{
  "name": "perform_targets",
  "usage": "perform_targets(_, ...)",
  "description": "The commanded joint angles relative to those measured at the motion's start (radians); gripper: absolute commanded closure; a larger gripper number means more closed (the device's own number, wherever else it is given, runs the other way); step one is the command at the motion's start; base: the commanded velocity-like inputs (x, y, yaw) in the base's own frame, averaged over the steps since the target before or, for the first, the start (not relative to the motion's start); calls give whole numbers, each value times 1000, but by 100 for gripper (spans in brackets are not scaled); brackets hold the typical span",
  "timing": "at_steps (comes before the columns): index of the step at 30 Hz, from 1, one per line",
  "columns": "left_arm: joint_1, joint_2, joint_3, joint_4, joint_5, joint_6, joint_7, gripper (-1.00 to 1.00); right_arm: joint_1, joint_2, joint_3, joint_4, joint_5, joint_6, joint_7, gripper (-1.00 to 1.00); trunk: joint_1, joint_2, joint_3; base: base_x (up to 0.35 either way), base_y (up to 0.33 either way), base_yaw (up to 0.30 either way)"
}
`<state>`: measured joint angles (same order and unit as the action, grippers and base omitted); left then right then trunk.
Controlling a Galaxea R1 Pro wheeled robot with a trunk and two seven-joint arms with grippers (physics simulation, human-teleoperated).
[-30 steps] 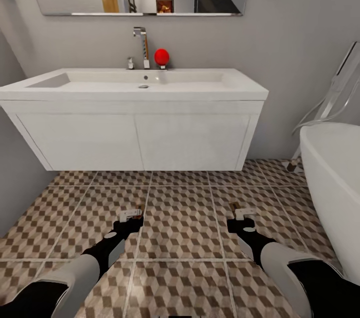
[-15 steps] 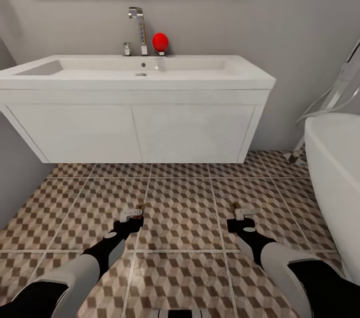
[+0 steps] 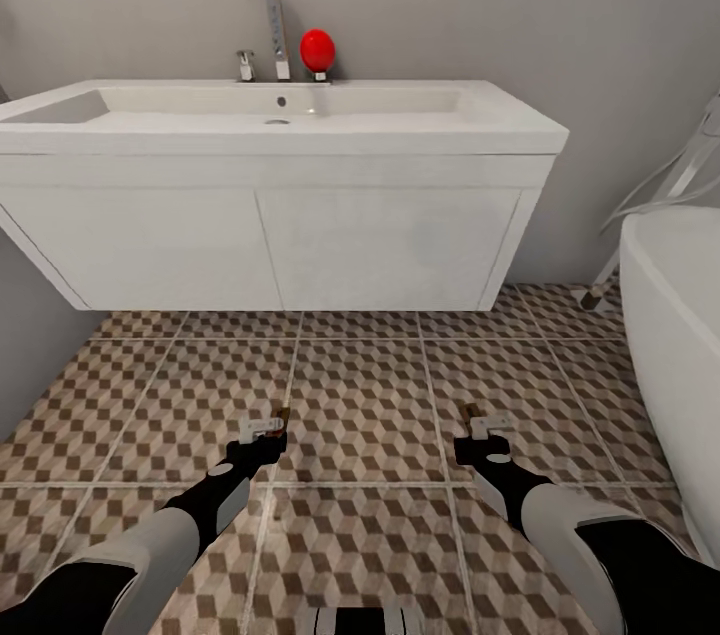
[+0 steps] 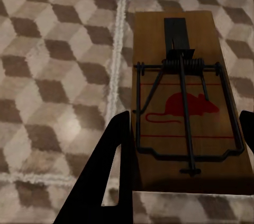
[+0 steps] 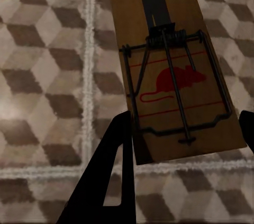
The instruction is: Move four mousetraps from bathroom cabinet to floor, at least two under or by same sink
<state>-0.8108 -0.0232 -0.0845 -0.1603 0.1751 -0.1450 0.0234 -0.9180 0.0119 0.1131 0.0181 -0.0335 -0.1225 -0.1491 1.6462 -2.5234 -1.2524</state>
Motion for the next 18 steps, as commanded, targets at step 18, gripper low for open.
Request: perform_targets(18, -1, 0, -7, 1, 10, -4, 3, 100, -1, 0, 8, 2, -3, -3, -4, 100, 8, -5, -70, 0, 0, 0)
